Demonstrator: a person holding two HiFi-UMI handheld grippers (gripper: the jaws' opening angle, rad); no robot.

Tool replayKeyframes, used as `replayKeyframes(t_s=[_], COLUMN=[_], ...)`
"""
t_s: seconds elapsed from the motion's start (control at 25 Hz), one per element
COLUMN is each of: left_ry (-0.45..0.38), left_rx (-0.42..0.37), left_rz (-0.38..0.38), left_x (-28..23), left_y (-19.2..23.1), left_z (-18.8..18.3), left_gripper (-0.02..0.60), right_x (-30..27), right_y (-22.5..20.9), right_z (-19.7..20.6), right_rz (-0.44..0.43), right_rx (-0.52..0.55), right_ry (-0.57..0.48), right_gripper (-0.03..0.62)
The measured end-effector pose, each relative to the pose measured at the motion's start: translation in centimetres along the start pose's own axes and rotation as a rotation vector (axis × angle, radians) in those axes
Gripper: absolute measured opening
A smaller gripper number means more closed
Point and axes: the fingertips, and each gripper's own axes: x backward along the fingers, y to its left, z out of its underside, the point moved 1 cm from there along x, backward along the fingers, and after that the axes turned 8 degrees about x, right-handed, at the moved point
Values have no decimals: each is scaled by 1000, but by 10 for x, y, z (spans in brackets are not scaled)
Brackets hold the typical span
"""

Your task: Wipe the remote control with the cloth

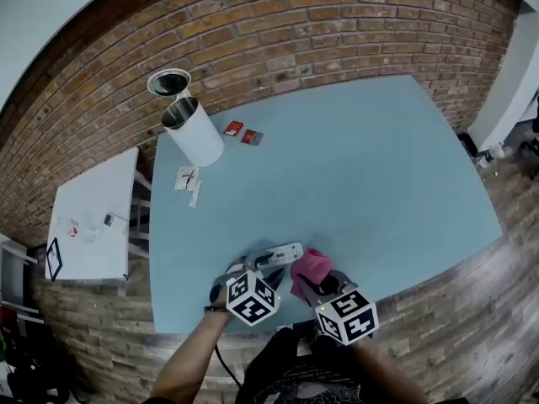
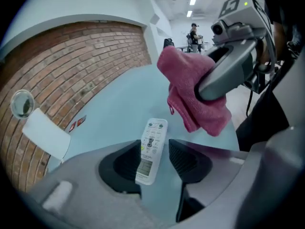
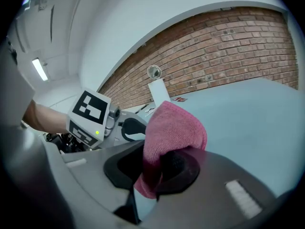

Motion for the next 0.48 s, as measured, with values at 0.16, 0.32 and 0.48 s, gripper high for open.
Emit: replayKeyframes(t_s=[0.16, 0.32, 0.48], left_ry=[86, 166, 267], left_rx=[-90, -141, -225], left_rz=[107, 183, 280], left_x=[-18, -32, -39], left_y=[-3, 0, 0], left_z=[2, 7, 14], left_gripper=[293, 296, 298], right_x=[2, 0, -1], right_y=[-9, -15, -18], right_z=[-6, -11, -15], right_rz=[38, 81, 110], right_rx=[-24, -46, -60], right_ry=[-6, -16, -27], right_gripper=[64, 64, 64])
